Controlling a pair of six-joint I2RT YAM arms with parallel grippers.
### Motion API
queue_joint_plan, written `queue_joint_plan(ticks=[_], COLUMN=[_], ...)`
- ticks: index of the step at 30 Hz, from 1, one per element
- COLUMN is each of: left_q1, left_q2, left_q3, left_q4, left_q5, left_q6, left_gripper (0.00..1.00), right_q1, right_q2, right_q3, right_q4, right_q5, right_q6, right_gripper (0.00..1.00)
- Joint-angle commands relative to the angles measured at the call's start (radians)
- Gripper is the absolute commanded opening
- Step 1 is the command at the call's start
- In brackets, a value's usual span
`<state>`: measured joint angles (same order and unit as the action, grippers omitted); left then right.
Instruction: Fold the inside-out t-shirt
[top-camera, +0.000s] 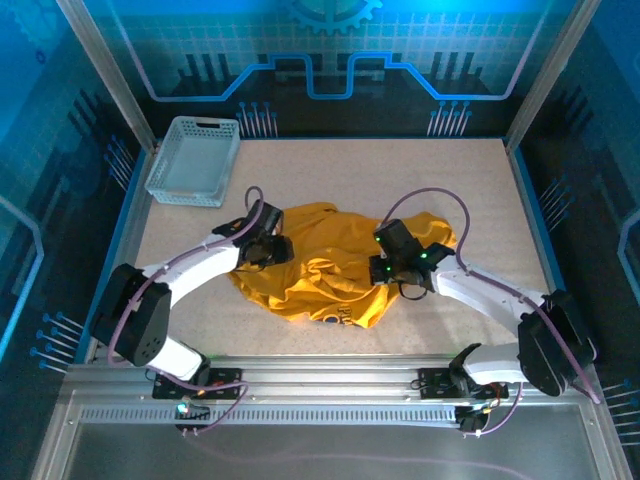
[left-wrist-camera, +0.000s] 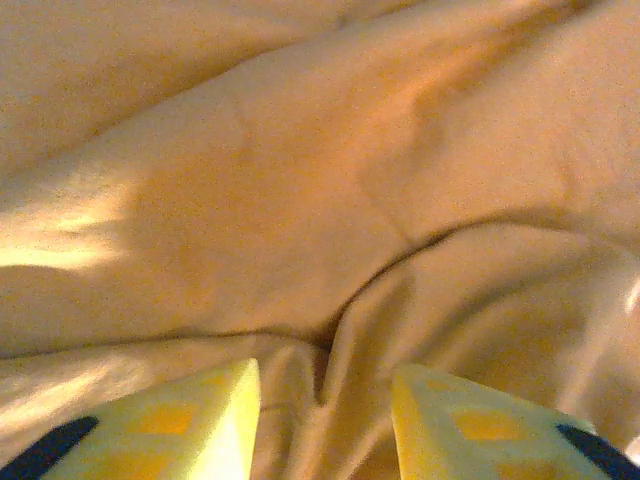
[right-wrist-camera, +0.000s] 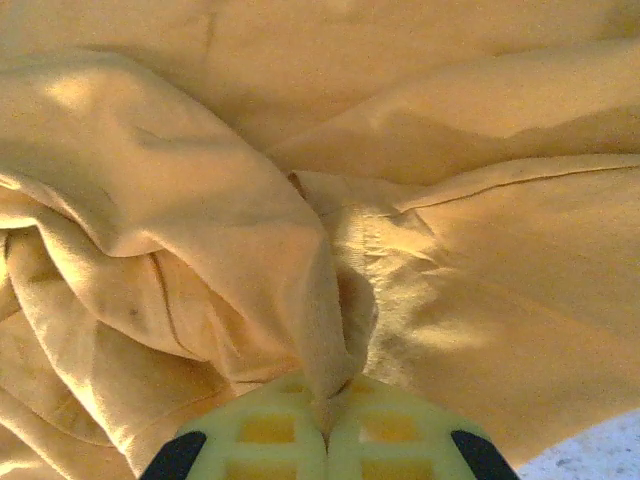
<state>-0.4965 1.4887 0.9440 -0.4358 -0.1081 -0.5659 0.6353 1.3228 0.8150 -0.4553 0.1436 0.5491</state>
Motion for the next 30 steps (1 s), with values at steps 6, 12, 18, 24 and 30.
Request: queue_joint_plan(ticks=[6, 12, 18, 24, 30], left_q1=[-0.312, -0.390, -0.394, -0.378, -0.363], left_q2=[-0.170, 0.021, 0.136, 0.218, 0.256], left_q3=[0.051, 0.087, 0.092, 0.110, 0.099], left_q4=[-0.125, -0.049, 0.066, 0.104, 0.119], left_q5=[-0.181, -0.074, -0.055, -0.093, -0.111], left_q6=[-0.033, -0.073, -0.115, -0.120, -0.116], left_gripper=[0.46, 0.46, 0.52, 0.53, 0.39], right_q1=[0.022, 0.020, 0.022, 0.023, 0.029], right_q2=[-0.038, -0.081, -0.106, -0.118, -0.125], right_q3=[0.003, -0.014, -0.044, -0.064, -0.077], right_q4=[0.013, 0.012, 0.030, 0.038, 0.049], right_q5=[0.024, 0.026, 0.017, 0.004, -0.001], right_q6=[0.034, 0.031, 0.044, 0.049, 0.054], right_gripper=[0.00, 0.00, 0.00, 0.00, 0.00])
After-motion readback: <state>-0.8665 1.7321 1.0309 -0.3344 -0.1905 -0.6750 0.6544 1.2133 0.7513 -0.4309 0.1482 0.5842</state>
